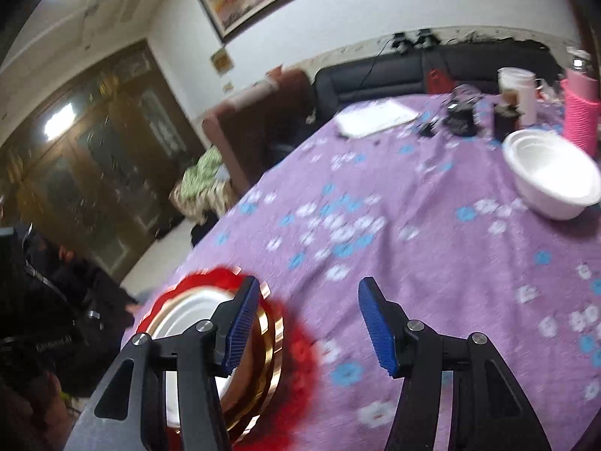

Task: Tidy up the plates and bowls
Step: 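Open the right tool while the left tool releases the small white bowl, then move both tools to the large white bowl and grip its rim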

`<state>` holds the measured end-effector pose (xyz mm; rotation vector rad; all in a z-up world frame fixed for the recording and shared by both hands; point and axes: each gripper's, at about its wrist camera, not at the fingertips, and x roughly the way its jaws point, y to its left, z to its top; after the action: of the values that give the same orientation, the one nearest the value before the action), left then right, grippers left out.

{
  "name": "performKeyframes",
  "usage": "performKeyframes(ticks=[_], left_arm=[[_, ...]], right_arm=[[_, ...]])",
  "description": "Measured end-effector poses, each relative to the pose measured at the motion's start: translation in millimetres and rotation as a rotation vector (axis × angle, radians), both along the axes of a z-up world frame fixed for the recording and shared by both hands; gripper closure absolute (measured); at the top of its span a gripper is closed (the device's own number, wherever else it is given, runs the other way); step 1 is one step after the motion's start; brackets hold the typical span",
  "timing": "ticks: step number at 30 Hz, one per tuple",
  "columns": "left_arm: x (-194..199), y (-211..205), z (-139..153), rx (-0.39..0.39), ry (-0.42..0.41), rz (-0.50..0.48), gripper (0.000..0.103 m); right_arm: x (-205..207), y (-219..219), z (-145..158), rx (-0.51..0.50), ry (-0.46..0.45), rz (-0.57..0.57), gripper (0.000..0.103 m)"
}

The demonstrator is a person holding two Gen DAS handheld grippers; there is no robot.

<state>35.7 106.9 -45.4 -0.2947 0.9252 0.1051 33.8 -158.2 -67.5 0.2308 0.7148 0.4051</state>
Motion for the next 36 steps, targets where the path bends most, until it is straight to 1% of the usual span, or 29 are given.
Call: performKeyframes(ticks=[2,4,9,15,18,23,25,28,30,32,34,36], left_arm=[[3,-12,3,0.015,-0.003,-0.022,0.089],[7,-24,5,0.017,-0.003,-0.048,0.089],[14,-52,6,0.039,0.005,-0.095,0.089],[21,-83,6,0.060,0.020,-0.149,0.090],[26,-101,6,0.072,0.030,-0.187,0.090],[36,-137,7,0.051,0.053,-0.287,0.090],[41,-153,8,0.045,0.064,-0.331,0.090],[55,-178,13,0.009,0.091,-0.405,0.090],[63,-193,20,-0.001,0.092,-0.442,0.090],[75,-208,29,-0.026,0.073,-0.460,0.090],[90,-220,37,-0.053,0.053,-0.480,0.090],[112,-235,38,-0.080,0.082,-0.497,0.089]], right_arm=[[6,-16,2,0.023,0.014,-0.028,0.046],[12,-39,2,0.073,0.033,-0.070,0.046],[16,-78,8,0.105,0.013,-0.139,0.046],[21,-102,6,0.131,0.020,-0.165,0.046],[18,-113,8,0.136,0.008,-0.181,0.046],[14,-139,12,0.139,-0.017,-0.226,0.046],[11,-156,15,0.137,-0.032,-0.263,0.046],[6,-190,17,0.127,-0.051,-0.337,0.045],[3,-211,18,0.125,-0.053,-0.379,0.045],[1,-236,18,0.123,-0.042,-0.430,0.045],[3,-254,18,0.129,-0.031,-0.457,0.045],[10,-272,20,0.159,-0.017,-0.467,0.045]])
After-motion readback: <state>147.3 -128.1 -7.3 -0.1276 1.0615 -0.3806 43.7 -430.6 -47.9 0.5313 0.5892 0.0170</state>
